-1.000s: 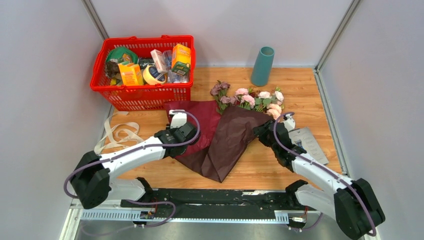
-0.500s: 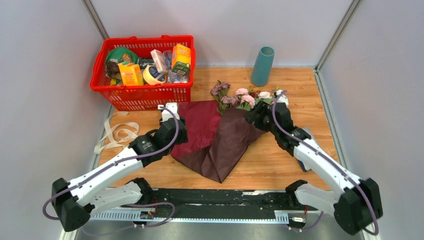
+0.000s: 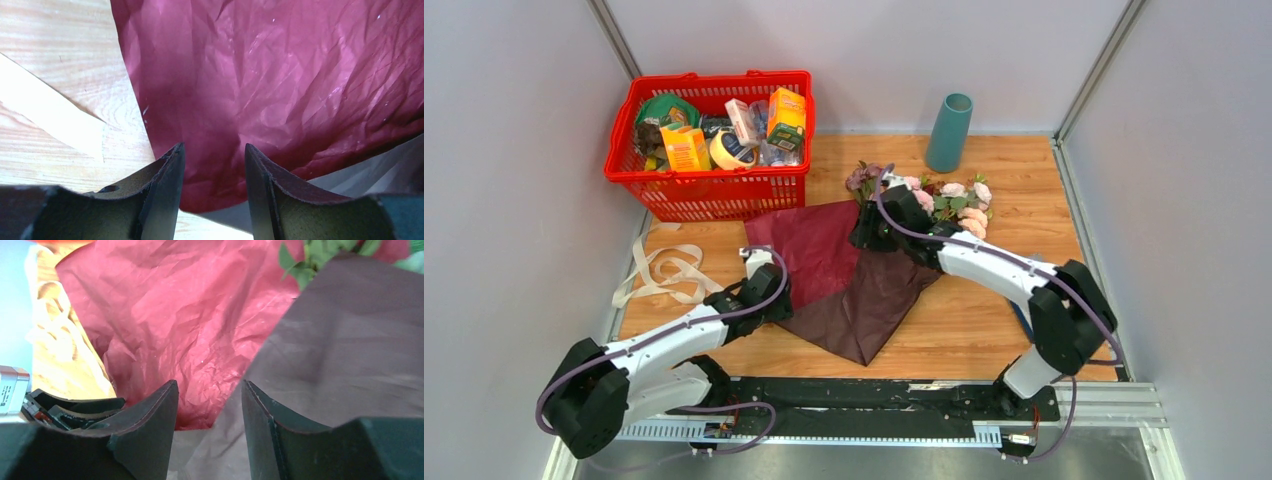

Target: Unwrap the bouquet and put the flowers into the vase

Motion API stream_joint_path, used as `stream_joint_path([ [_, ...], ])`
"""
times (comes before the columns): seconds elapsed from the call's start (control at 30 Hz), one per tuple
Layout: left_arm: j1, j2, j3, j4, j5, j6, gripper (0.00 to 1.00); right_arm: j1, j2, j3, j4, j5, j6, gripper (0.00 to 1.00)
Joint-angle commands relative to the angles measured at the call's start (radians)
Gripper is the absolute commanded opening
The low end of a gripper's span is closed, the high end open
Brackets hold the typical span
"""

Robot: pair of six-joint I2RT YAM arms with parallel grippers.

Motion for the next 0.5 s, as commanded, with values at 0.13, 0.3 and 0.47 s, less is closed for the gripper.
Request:
stream_joint_path([
  [0.13, 0.006, -0.041, -0.006, -0.039, -0.018, -0.113, 0.56, 0.146, 0.203, 0.209, -0.108, 0.245, 0.016, 0.53],
  [0.3, 0.006, -0.125, -0.021, -0.06, -0.061, -0.119, 0.56, 0.187, 0.28, 0.256, -0.136, 0.305, 0.035, 0.54],
  [0.47, 0.006, -0.165, -0.047, -0.052, -0.079, -0.127, 0.56, 0.192, 0.332, 0.292, -0.187, 0.338, 0.099, 0.55],
])
